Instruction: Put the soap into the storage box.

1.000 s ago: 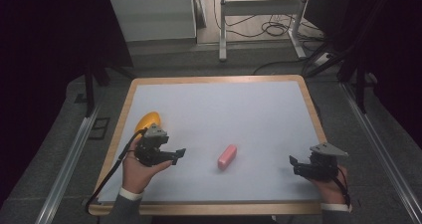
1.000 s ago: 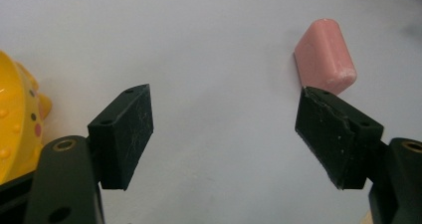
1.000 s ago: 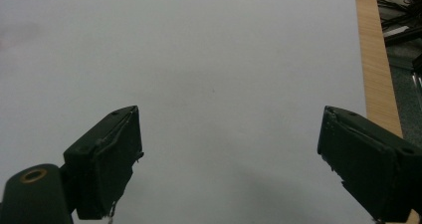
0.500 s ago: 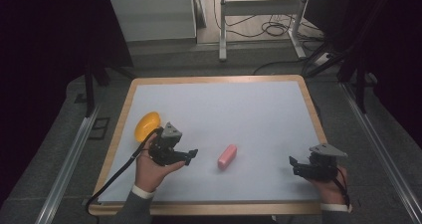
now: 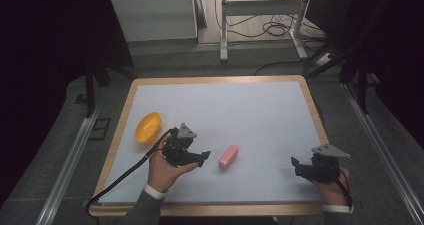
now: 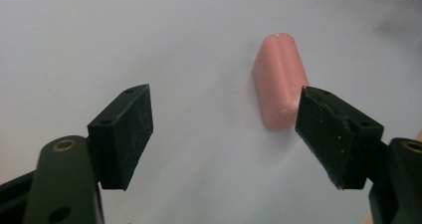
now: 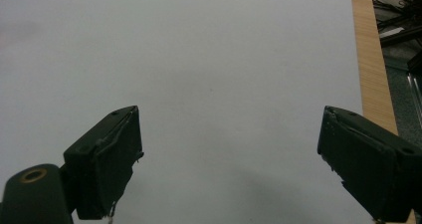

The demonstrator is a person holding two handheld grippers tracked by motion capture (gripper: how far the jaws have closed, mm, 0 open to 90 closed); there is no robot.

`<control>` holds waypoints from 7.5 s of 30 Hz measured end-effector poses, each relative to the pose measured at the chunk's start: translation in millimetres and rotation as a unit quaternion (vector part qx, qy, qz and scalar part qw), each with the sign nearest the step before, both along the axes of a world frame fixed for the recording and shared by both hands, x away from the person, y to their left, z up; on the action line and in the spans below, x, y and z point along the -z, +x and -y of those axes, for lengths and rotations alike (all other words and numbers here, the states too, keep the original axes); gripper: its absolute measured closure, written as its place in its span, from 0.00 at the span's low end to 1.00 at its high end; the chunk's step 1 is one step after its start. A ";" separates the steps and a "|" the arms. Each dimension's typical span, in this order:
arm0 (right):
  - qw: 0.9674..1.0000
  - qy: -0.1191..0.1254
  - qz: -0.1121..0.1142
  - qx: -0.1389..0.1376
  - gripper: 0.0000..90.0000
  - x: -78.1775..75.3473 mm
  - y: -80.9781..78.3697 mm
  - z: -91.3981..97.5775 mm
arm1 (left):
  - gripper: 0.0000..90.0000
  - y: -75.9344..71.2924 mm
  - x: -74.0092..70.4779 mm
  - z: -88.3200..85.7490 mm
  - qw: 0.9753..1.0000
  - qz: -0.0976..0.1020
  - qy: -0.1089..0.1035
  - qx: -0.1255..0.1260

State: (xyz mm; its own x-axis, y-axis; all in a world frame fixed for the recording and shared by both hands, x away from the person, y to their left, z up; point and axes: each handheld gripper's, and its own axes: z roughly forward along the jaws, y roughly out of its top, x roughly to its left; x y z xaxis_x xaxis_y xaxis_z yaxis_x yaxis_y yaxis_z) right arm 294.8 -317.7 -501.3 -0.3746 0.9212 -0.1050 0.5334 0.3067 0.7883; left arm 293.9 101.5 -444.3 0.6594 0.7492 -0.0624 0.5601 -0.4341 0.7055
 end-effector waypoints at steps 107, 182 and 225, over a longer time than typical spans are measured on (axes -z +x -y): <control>1.000 -0.007 0.000 0.017 0.11 1.3 0.2 8.8 | 0.67 50.2 44.3 82.2 0.994 -0.092 0.032 0.049; 1.000 -0.010 -0.004 0.023 0.11 2.5 0.4 10.9 | 0.67 56.9 -7.6 -43.4 0.997 -0.038 0.001 -0.071; 1.000 -0.012 -0.003 0.024 0.11 1.9 -0.2 10.5 | 0.67 54.4 -11.4 -104.1 0.989 -0.030 -0.023 -0.141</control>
